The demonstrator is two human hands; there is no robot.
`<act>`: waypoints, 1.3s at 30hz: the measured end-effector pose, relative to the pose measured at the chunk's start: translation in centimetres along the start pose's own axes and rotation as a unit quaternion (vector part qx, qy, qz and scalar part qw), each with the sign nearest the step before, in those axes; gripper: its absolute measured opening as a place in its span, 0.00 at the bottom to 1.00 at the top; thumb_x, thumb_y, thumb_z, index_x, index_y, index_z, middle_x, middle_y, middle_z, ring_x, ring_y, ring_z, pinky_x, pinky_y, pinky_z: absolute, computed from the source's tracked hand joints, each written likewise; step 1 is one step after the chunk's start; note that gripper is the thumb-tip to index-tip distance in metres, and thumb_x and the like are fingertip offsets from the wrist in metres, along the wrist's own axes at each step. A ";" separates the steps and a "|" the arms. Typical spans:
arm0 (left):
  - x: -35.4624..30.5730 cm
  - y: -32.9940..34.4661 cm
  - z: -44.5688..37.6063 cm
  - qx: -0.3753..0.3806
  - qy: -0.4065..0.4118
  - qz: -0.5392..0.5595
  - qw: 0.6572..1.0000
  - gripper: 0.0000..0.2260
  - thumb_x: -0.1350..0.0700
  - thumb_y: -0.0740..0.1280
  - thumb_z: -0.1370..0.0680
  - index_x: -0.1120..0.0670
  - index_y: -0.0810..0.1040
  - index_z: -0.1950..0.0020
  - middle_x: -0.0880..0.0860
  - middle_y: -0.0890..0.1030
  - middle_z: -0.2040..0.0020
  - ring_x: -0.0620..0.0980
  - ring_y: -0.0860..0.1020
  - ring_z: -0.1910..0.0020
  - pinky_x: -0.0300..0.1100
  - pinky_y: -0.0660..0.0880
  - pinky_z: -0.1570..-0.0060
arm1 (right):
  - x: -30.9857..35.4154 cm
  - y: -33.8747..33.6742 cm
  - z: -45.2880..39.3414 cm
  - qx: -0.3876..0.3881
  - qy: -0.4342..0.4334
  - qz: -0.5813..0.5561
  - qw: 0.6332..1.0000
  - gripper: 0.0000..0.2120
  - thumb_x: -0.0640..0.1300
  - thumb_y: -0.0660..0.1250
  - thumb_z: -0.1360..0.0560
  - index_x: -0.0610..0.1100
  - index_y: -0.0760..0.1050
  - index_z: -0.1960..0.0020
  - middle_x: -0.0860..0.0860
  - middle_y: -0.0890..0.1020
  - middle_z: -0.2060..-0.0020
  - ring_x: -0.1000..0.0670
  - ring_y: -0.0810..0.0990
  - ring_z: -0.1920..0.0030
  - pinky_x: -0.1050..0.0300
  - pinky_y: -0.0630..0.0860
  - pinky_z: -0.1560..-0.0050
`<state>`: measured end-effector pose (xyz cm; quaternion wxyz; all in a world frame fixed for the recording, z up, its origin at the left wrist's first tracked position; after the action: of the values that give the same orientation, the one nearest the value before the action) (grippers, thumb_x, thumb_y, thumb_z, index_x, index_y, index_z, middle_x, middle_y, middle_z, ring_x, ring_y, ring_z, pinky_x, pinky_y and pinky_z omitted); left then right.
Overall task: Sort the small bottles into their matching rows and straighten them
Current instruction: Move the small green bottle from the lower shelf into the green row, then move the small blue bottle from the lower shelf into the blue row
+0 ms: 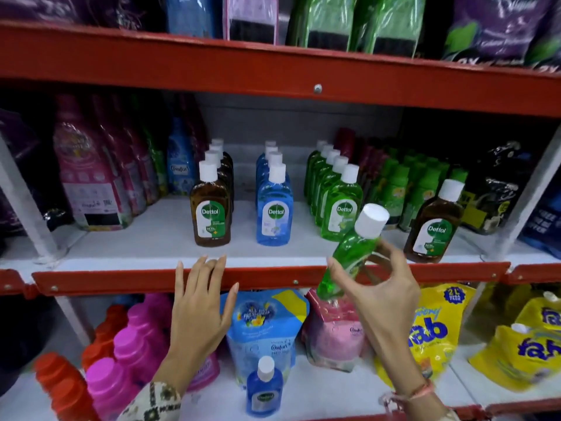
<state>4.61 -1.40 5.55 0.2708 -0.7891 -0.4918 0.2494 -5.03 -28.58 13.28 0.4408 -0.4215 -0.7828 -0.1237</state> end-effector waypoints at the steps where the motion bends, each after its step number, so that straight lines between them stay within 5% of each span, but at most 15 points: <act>1: 0.0 0.0 0.0 -0.001 0.002 -0.003 1.000 0.25 0.45 0.55 0.19 0.60 0.74 0.30 0.60 0.80 0.39 0.60 0.74 0.34 0.62 0.58 0.25 | 0.8 -0.1 -1.2 -0.009 -0.011 0.002 1.000 0.34 0.55 0.80 0.40 0.43 0.75 0.39 0.53 0.80 0.50 0.61 0.78 0.54 0.82 0.68 0.56; 4: 0.1 -0.1 0.1 -0.005 0.001 -0.007 1.000 0.26 0.44 0.53 0.18 0.60 0.74 0.31 0.60 0.81 0.39 0.59 0.74 0.34 0.61 0.58 0.26 | 1.9 0.1 -4.4 -0.032 -0.029 0.018 0.999 0.37 0.59 0.78 0.39 0.41 0.75 0.37 0.52 0.79 0.48 0.54 0.77 0.51 0.82 0.67 0.53; 8: 0.1 0.1 0.1 0.004 -0.007 0.000 1.000 0.28 0.42 0.49 0.17 0.60 0.74 0.31 0.59 0.81 0.40 0.58 0.73 0.34 0.60 0.57 0.26 | -0.4 1.4 -7.7 -0.052 -0.009 0.061 0.997 0.41 0.66 0.75 0.40 0.41 0.75 0.36 0.46 0.82 0.45 0.47 0.80 0.47 0.49 0.78 0.44; 10: 0.1 0.1 0.1 0.004 -0.003 -0.003 1.000 0.28 0.41 0.49 0.17 0.60 0.74 0.31 0.59 0.81 0.40 0.57 0.73 0.35 0.60 0.57 0.26 | -2.0 2.0 -8.6 -0.051 0.011 0.081 0.995 0.41 0.67 0.75 0.41 0.40 0.76 0.38 0.44 0.83 0.46 0.45 0.81 0.48 0.45 0.78 0.45; 19: 0.0 0.2 0.3 -0.006 -0.003 -0.014 1.000 0.27 0.43 0.50 0.17 0.60 0.75 0.31 0.59 0.81 0.40 0.59 0.75 0.36 0.61 0.59 0.26 | -5.1 3.3 -9.2 -0.023 0.032 0.119 0.992 0.36 0.69 0.73 0.42 0.42 0.79 0.46 0.44 0.84 0.50 0.43 0.82 0.50 0.47 0.80 0.50; 28: 0.0 0.1 0.4 -0.032 0.005 -0.026 0.999 0.24 0.47 0.57 0.20 0.61 0.75 0.32 0.60 0.81 0.40 0.59 0.75 0.36 0.63 0.61 0.27 | -5.3 3.5 -8.1 0.019 0.030 0.131 0.991 0.43 0.66 0.74 0.38 0.38 0.72 0.34 0.40 0.79 0.39 0.40 0.77 0.39 0.46 0.76 0.40; 33: 0.0 0.0 0.6 -0.034 0.002 -0.024 0.999 0.23 0.47 0.57 0.19 0.61 0.74 0.32 0.60 0.80 0.40 0.60 0.75 0.35 0.63 0.60 0.26 | -4.2 2.6 -2.2 -0.030 0.019 0.096 0.995 0.43 0.61 0.73 0.33 0.44 0.63 0.26 0.45 0.74 0.34 0.45 0.72 0.33 0.43 0.71 0.33; 36: 0.0 -0.1 0.7 -0.031 0.001 -0.021 0.999 0.23 0.47 0.57 0.19 0.61 0.74 0.31 0.60 0.80 0.39 0.60 0.75 0.35 0.62 0.60 0.26 | -4.4 3.6 3.3 -0.025 0.009 0.061 0.998 0.36 0.58 0.72 0.30 0.44 0.65 0.28 0.49 0.75 0.37 0.49 0.73 0.37 0.50 0.71 0.35; 39: 0.1 -0.1 0.7 -0.020 -0.001 -0.016 1.000 0.23 0.47 0.56 0.18 0.61 0.73 0.30 0.60 0.79 0.38 0.61 0.74 0.34 0.62 0.58 0.25 | -6.6 5.9 9.2 0.041 0.053 0.041 0.997 0.37 0.59 0.70 0.30 0.41 0.66 0.29 0.46 0.74 0.36 0.51 0.70 0.36 0.69 0.60 0.34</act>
<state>4.11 -1.18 5.09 0.2584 -0.7862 -0.5095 0.2358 -4.19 -23.39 1.58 0.5027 -0.4278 -0.7450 -0.0957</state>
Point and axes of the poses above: each hand's wrist, its own z-axis away from the middle knuckle, its own y-axis out of the palm, x = y × z, the point moved 7 cm from there along -z, towards the middle knuckle
